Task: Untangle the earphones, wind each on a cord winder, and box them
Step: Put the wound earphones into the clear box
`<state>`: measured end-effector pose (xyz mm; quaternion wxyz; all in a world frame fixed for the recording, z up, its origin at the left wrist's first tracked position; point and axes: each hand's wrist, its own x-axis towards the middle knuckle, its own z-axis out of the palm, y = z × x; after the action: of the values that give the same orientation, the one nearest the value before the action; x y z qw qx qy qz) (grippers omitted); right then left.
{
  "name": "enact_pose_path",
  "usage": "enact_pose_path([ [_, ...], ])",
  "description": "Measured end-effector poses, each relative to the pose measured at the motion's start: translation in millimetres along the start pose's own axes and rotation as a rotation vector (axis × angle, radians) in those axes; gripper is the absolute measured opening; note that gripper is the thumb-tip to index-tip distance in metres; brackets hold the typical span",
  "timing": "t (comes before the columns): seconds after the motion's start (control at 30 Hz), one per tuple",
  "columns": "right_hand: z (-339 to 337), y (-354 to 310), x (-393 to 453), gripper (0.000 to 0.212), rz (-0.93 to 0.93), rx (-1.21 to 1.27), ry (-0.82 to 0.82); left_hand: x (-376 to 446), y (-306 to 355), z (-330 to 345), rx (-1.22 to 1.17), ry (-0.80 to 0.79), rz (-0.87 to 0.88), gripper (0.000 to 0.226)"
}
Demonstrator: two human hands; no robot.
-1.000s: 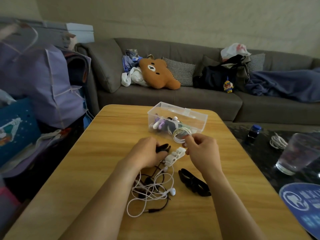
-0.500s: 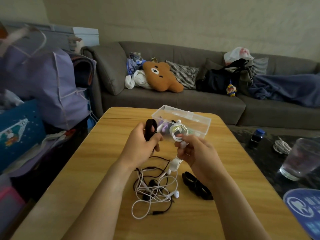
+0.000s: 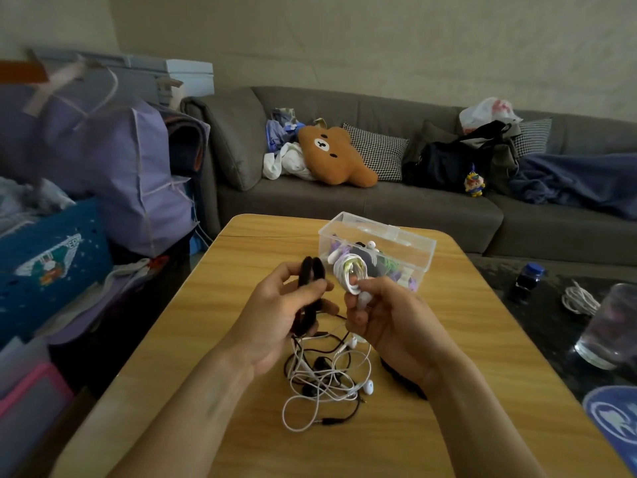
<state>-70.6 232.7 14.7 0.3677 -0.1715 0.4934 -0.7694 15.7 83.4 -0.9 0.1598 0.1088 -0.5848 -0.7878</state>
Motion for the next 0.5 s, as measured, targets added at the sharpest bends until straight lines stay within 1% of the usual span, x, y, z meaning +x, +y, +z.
enact_pose_path([
  [0.03,1,1,0,0.036,0.007,0.012,-0.005,-1,0,-3,0.023,0.0,0.011,0.024],
  [0.13,4,3,1,0.029,0.034,0.043,-0.02,-4,3,-9,0.096,-0.005,0.038,0.022],
  [0.2,5,5,1,0.031,0.052,0.06,-0.022,-5,3,-11,0.052,-0.023,0.007,0.034],
  [0.27,6,6,1,0.034,0.065,0.073,-0.022,-5,2,-11,0.031,-0.005,-0.009,0.039],
  [0.37,9,8,2,0.04,0.08,0.06,-0.012,-4,-2,-13,0.136,0.061,0.074,0.028],
  [0.5,12,10,2,0.042,0.088,0.042,-0.019,-3,-6,-16,0.286,0.113,0.202,0.028],
])
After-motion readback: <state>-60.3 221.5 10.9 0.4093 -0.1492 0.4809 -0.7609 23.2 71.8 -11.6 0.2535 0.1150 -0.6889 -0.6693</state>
